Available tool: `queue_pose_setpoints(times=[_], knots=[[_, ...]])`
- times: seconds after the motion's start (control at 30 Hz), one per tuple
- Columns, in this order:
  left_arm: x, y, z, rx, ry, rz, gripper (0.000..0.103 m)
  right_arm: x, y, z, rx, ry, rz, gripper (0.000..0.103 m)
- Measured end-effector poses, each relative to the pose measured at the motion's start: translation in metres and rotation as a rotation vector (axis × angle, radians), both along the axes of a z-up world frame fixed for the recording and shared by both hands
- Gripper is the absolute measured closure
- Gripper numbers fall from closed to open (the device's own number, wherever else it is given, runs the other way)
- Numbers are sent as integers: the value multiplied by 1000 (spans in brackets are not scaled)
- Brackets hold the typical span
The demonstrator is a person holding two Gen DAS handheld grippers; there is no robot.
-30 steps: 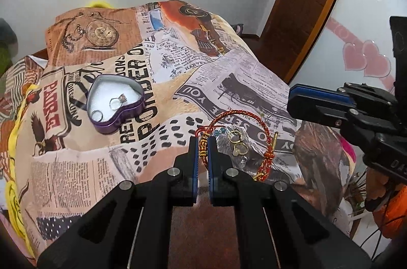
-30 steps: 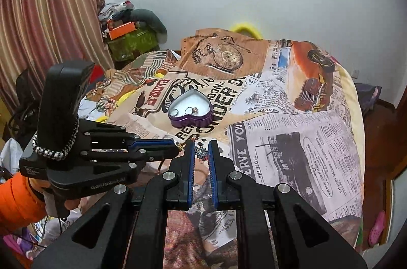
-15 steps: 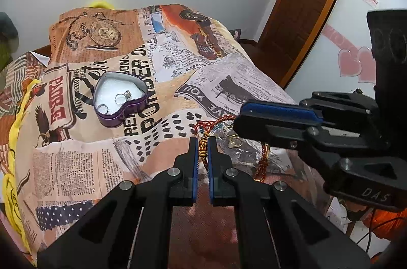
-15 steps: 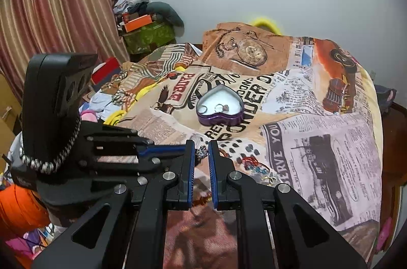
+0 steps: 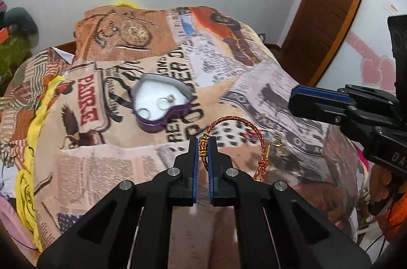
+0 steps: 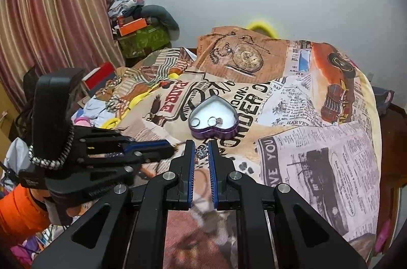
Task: Organize jewelry
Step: 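Carry the beaded bracelet over the heart tin with the left gripper, then lower the bracelet into the tin and open the left gripper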
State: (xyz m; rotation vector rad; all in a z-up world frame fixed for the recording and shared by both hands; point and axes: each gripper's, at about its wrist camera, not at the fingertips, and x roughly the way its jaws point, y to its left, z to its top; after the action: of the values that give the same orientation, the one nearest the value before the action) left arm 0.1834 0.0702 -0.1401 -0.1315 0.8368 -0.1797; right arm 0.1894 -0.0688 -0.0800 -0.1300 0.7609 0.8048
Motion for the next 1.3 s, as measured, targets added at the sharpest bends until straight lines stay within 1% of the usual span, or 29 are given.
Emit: queue_pose_setpoints(times=[0.23, 0.47, 0.7, 0.93, 1.13, 1.3], knots=[[16, 24, 5, 24, -18, 50, 98, 26, 11, -7, -9, 15, -11, 93], [44, 46, 6, 34, -38, 87, 98, 53, 25, -11, -19, 22, -19, 93], [77, 57, -9, 51, -17, 101, 98, 80, 41, -22, -52, 43, -11, 93], [106, 63, -32, 66, 25, 107, 98, 105, 60, -40, -102, 99, 8, 93], [116, 68, -49, 73, 54, 110, 98, 123, 73, -53, -125, 156, 20, 93], [123, 70, -52, 65, 63, 100, 98, 134, 82, -61, -137, 197, 30, 93]])
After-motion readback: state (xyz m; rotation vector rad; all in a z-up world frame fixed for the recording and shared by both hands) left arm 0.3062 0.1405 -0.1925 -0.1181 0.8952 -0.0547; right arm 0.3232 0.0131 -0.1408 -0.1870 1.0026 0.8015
